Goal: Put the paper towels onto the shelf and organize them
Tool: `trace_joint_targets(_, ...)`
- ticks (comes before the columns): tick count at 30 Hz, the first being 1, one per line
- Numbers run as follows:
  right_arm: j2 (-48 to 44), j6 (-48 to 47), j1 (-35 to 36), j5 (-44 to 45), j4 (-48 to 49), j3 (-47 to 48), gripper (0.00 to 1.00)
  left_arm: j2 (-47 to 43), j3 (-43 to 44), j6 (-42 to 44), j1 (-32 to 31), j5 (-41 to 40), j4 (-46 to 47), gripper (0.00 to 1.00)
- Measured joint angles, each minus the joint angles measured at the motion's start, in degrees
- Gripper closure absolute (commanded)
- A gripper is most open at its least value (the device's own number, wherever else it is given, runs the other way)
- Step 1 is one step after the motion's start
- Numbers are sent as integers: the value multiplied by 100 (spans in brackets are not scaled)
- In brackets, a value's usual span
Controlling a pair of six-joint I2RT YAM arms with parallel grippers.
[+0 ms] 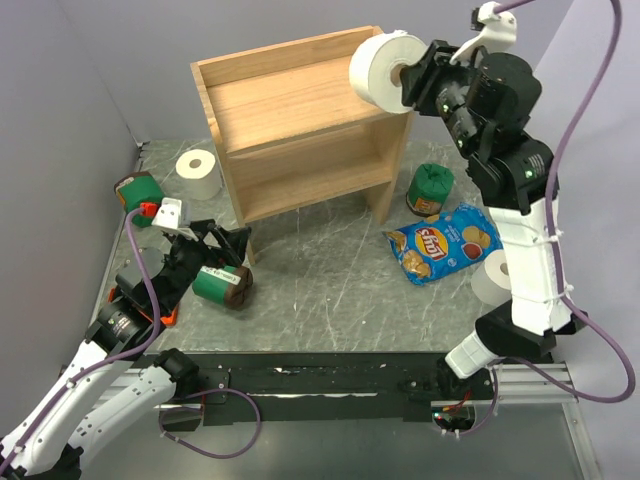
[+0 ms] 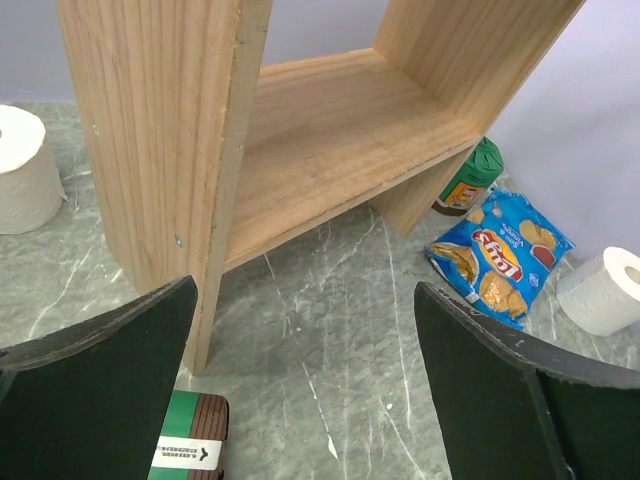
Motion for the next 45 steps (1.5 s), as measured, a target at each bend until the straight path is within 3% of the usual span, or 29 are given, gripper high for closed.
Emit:
trace_joint_targets(19,654,160,-476,-374,111,120,59,0,0,2,0,13,0,4)
trace_joint_targets(28,824,361,-520,-503,109,223,39,0,0,2,0,15,0,4)
trace_joint_targets(45,778,501,-601,-656,621,374,33,24,0,2,0,11,-2,3)
